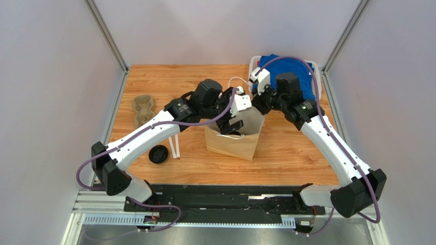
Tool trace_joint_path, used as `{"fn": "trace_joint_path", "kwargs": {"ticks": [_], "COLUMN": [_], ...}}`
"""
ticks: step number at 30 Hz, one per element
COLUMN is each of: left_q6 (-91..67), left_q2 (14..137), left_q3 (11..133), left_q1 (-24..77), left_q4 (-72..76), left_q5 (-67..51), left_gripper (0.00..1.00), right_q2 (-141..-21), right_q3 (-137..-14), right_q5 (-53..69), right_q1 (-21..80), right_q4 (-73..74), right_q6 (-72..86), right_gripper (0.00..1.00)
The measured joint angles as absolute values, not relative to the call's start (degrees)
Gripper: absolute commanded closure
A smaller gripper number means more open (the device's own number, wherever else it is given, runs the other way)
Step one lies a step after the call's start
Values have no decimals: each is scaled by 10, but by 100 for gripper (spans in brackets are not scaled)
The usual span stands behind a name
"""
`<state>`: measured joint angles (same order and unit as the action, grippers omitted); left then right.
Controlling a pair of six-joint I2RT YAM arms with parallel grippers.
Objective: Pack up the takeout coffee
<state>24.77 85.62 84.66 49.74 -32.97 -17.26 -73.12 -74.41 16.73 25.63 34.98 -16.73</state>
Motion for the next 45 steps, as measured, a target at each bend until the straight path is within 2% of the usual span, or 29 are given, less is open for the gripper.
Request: {"fn": "trace_joint_path", "kwargs": {"ticks": [13, 31, 34, 35, 37, 38, 39, 42, 43, 45], "left_q6": [140, -72, -109, -123, -142, -152, -163, -182, -188, -197], "left_q2": [895, 867, 844, 832, 819, 814, 812, 812, 812, 812], "left_q3": [958, 976, 950, 932, 900, 882, 858, 795, 771, 724], "left_q1": [415, 255, 219, 201, 167, 151, 129, 87, 77, 67], "left_q4": [-365, -382, -393, -399, -418, -423, -436, -459, -465, -471], "left_q5": [-205, -209, -191, -189, -188, -190, -192, -190, -188, -181], "left_gripper": [1, 1, 1, 1, 5, 5, 6, 12, 18, 23], "right_q2": [-785, -839, -848, -851, -857, -859, -860, -861, -861, -861], "right_q3": [-779, -812, -823, -827, -836, -840, -844, -856, -861, -874], "right_q5": [170, 182, 182, 182, 182, 181, 181, 180, 180, 179], "right_q1": [213, 197, 197, 197, 197, 197, 197, 196, 196, 196], "right_q4": [314, 280, 280, 280, 280, 280, 279, 280, 280, 281], "right_q6": [-185, -202, -204, -204, -204, -204, -205, -205, -203, -202], "right_gripper": [100, 99, 89, 81, 75, 65, 61, 43, 37, 32]}}
